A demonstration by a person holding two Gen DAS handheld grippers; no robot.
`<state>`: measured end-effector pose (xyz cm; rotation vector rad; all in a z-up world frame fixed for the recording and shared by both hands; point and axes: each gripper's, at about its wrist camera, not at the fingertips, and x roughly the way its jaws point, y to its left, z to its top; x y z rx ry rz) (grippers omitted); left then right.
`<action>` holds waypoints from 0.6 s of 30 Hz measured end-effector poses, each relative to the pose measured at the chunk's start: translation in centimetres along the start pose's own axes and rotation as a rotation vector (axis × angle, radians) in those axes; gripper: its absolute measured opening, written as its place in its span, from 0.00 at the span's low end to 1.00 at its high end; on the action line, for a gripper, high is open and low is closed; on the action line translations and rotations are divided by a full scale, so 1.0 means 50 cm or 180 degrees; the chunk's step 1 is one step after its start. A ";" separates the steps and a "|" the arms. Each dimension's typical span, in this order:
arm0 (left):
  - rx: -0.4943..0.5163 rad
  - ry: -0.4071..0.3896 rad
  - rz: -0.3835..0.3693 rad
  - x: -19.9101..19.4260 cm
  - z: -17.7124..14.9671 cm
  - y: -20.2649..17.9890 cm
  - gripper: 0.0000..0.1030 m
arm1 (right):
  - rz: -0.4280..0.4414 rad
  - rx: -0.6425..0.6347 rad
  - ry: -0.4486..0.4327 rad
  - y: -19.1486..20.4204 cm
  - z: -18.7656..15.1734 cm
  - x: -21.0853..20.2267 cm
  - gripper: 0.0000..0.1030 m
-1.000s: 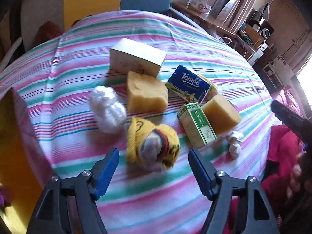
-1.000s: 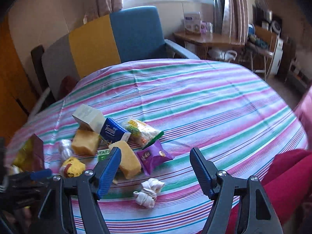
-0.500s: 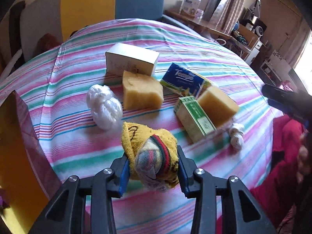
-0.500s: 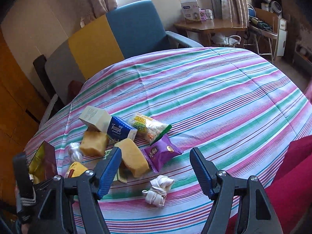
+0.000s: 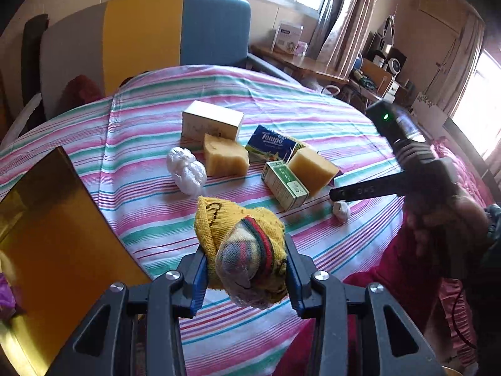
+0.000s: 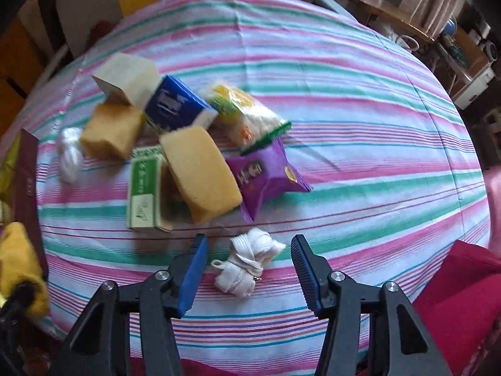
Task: Organize objects
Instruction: 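Grasp the yellow knit sock bundle with the left gripper while the right gripper grasps the white rope knot, then place the sock bundle in the tray with the left gripper while the right carries the rope knot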
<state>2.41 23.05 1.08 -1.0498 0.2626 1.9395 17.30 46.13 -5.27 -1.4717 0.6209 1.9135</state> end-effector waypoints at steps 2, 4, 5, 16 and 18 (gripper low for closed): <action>-0.0041 -0.0052 -0.0007 -0.020 -0.003 0.010 0.41 | -0.0032 0.0043 0.0072 -0.007 0.001 0.007 0.54; -0.0122 -0.0114 0.0000 -0.044 -0.009 0.031 0.41 | -0.0042 0.0058 0.0168 -0.009 0.008 0.015 0.54; -0.0184 -0.0139 0.0011 -0.057 -0.014 0.046 0.41 | -0.0066 0.0059 0.0222 -0.010 0.009 0.022 0.54; -0.1434 -0.0355 0.0883 -0.228 -0.149 0.346 0.41 | -0.0211 -0.0390 0.0234 0.027 -0.005 0.032 0.25; -0.1674 -0.0354 0.1081 -0.255 -0.186 0.402 0.41 | -0.0207 -0.0445 0.0191 0.031 -0.008 0.028 0.25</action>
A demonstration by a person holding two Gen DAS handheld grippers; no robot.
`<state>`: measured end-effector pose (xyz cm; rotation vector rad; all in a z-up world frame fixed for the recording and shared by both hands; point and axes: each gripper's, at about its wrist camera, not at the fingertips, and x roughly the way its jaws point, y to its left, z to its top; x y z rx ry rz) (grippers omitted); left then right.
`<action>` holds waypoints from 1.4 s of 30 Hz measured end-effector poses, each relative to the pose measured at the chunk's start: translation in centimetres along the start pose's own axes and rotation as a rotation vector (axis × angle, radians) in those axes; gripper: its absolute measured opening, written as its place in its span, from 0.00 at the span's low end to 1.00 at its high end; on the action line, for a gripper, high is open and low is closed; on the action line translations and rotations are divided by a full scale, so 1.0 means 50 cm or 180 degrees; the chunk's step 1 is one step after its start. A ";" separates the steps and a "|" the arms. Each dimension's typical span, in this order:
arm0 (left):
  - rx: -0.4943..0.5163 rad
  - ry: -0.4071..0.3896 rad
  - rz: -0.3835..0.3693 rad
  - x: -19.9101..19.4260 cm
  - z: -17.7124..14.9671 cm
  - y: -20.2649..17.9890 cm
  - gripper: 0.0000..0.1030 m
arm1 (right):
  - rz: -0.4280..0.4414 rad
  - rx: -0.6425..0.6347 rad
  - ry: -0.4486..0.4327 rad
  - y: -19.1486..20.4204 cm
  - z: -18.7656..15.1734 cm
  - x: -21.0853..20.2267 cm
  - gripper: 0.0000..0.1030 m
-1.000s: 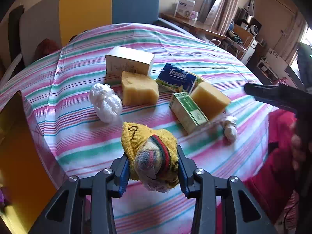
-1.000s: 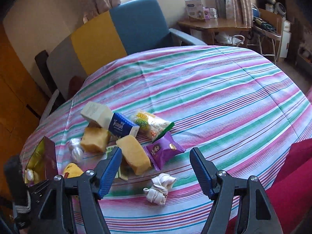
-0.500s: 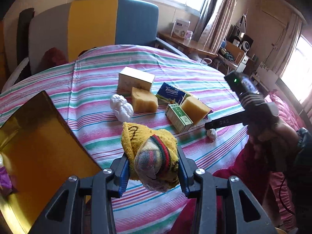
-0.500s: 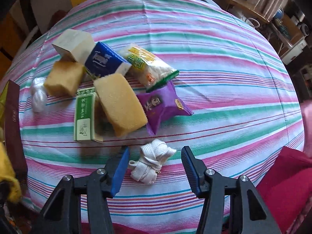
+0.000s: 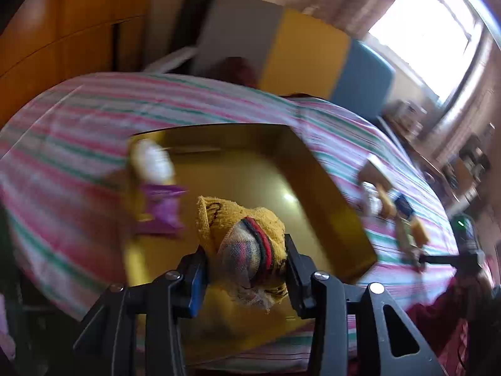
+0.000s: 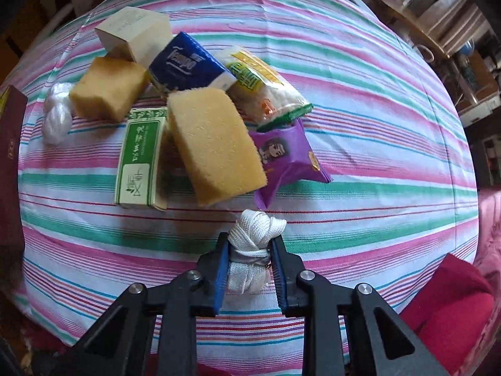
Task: Organize objects
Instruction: 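Place the sock bundle in the tray with the left gripper while the right carries the rope knot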
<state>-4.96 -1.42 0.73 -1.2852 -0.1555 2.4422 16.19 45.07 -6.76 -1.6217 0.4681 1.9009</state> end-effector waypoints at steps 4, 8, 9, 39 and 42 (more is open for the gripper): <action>-0.0191 0.0083 0.0072 0.015 -0.001 0.061 0.41 | 0.0052 0.0021 -0.0054 -0.008 -0.008 -0.005 0.25; -0.0184 0.0296 0.0019 0.060 -0.005 0.059 0.41 | 0.0065 0.0041 -0.0096 -0.020 -0.013 -0.009 0.25; -0.0154 0.0343 0.0069 0.074 -0.006 0.056 0.41 | 0.0067 0.0050 -0.0104 -0.023 -0.014 -0.010 0.25; -0.0083 -0.0430 0.0731 -0.045 -0.004 0.048 0.67 | 0.0731 0.0141 -0.1253 0.014 -0.045 -0.203 0.25; -0.0071 -0.0403 0.0774 -0.046 -0.011 0.052 0.62 | 0.1039 -0.0297 -0.1441 0.138 -0.047 -0.267 0.25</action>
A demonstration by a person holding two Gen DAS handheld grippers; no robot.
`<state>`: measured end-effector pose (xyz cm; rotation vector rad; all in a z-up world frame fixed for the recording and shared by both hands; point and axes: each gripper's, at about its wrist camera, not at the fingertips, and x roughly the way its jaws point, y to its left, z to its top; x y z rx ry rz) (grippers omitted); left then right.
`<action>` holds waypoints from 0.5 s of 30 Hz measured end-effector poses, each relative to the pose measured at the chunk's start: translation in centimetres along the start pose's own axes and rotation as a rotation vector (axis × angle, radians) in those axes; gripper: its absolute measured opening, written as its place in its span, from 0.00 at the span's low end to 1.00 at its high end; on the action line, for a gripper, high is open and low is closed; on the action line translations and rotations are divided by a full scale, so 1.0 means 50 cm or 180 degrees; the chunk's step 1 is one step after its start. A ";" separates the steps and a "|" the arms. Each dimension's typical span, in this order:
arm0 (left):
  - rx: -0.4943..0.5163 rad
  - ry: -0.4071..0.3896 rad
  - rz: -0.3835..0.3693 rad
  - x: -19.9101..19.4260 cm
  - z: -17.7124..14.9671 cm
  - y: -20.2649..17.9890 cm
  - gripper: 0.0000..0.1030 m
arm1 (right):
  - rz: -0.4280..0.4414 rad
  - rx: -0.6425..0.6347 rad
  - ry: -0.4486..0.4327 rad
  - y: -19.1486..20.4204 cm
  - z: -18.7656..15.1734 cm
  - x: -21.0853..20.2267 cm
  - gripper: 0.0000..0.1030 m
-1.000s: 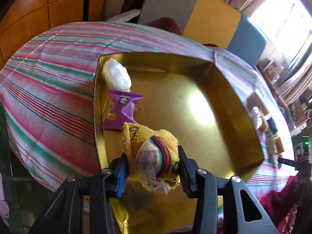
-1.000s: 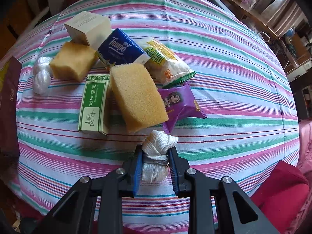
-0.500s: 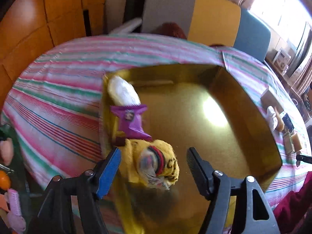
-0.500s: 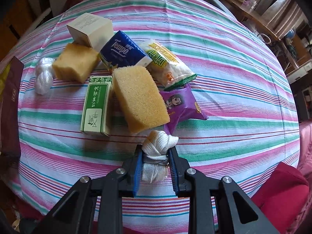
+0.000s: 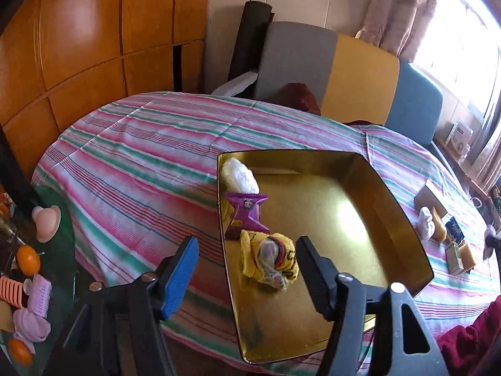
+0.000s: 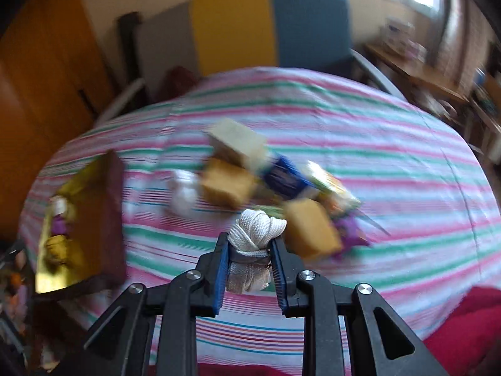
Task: Organize objects
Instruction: 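Place the sock bundle in the tray with the left gripper while the right carries the rope knot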
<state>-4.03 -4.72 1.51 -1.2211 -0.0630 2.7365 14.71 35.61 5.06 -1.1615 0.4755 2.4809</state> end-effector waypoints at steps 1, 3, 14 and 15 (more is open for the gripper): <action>0.0007 0.0004 0.0012 0.001 -0.002 0.001 0.62 | 0.0147 -0.0123 -0.0011 0.050 0.006 0.000 0.25; 0.0004 0.0018 0.0020 -0.004 -0.008 0.004 0.62 | 0.0462 -0.0407 0.0017 0.160 0.012 0.015 0.25; -0.0287 0.0208 -0.0066 0.012 -0.028 0.070 0.58 | 0.1391 -0.1470 0.0672 0.558 -0.055 0.176 0.25; -0.0324 0.0221 -0.0044 0.013 -0.031 0.081 0.58 | 0.1427 -0.1521 0.0752 0.579 -0.066 0.195 0.25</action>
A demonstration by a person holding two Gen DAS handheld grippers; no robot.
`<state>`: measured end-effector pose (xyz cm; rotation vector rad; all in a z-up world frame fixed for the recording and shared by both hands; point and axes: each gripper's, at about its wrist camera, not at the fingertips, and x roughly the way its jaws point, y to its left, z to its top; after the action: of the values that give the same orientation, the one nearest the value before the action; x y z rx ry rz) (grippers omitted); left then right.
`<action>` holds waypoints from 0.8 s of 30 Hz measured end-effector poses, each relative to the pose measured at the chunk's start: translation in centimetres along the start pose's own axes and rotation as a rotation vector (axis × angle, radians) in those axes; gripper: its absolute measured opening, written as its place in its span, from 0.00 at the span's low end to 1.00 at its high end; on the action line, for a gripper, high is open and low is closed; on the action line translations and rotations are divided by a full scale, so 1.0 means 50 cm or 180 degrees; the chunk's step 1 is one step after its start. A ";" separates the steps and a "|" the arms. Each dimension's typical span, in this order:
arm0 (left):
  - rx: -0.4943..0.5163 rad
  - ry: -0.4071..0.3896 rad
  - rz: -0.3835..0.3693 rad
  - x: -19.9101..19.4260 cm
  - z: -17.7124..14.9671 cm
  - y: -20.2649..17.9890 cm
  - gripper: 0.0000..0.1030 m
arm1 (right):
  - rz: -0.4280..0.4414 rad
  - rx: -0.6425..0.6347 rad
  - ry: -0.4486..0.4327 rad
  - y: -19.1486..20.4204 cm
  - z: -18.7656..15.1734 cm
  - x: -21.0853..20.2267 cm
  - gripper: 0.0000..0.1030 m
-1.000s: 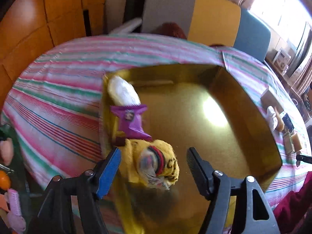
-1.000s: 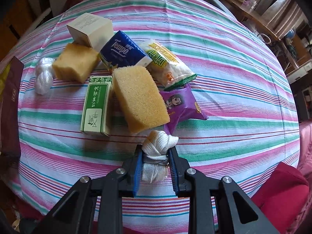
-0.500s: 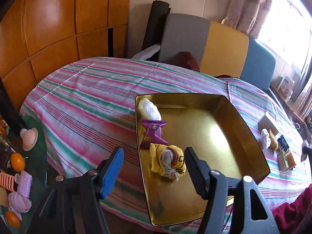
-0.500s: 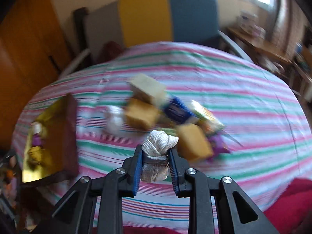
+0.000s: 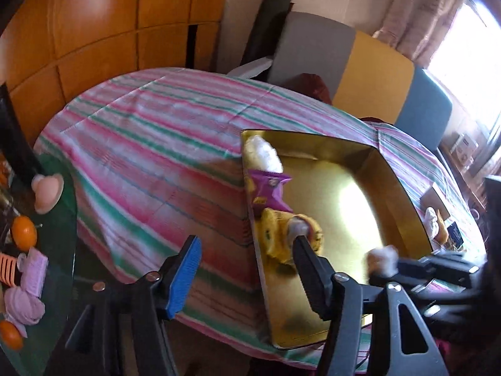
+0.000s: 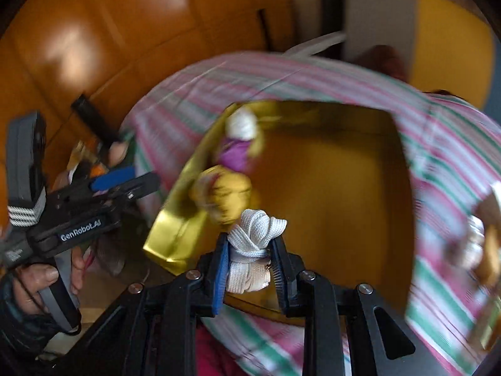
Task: Organize objects
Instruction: 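Place the sock bundle in the tray with the left gripper while the right carries the rope knot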
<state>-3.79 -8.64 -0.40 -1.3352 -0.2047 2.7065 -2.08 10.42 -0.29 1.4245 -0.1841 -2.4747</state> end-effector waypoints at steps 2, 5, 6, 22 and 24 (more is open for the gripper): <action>-0.0037 0.0012 0.0044 0.001 -0.002 0.015 0.57 | 0.0128 -0.0079 0.0180 0.026 0.004 0.054 0.25; -0.0096 0.0001 0.0062 0.002 -0.003 0.032 0.55 | 0.0203 -0.0174 0.0347 0.050 -0.004 0.108 0.27; -0.0107 0.0003 0.0073 0.004 -0.004 0.036 0.55 | 0.0269 -0.0198 0.0399 0.057 -0.005 0.126 0.28; 0.0180 0.0011 -0.0160 0.008 0.001 -0.036 0.54 | 0.0210 0.0237 -0.0080 -0.008 -0.024 0.046 0.55; 0.0300 0.0003 -0.0235 0.007 0.009 -0.073 0.54 | 0.0088 0.0376 -0.0223 -0.041 -0.026 0.010 0.57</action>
<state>-4.18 -5.02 0.24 -1.2772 -0.1219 2.6198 -1.58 12.28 -1.86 1.3712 -0.3675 -2.5303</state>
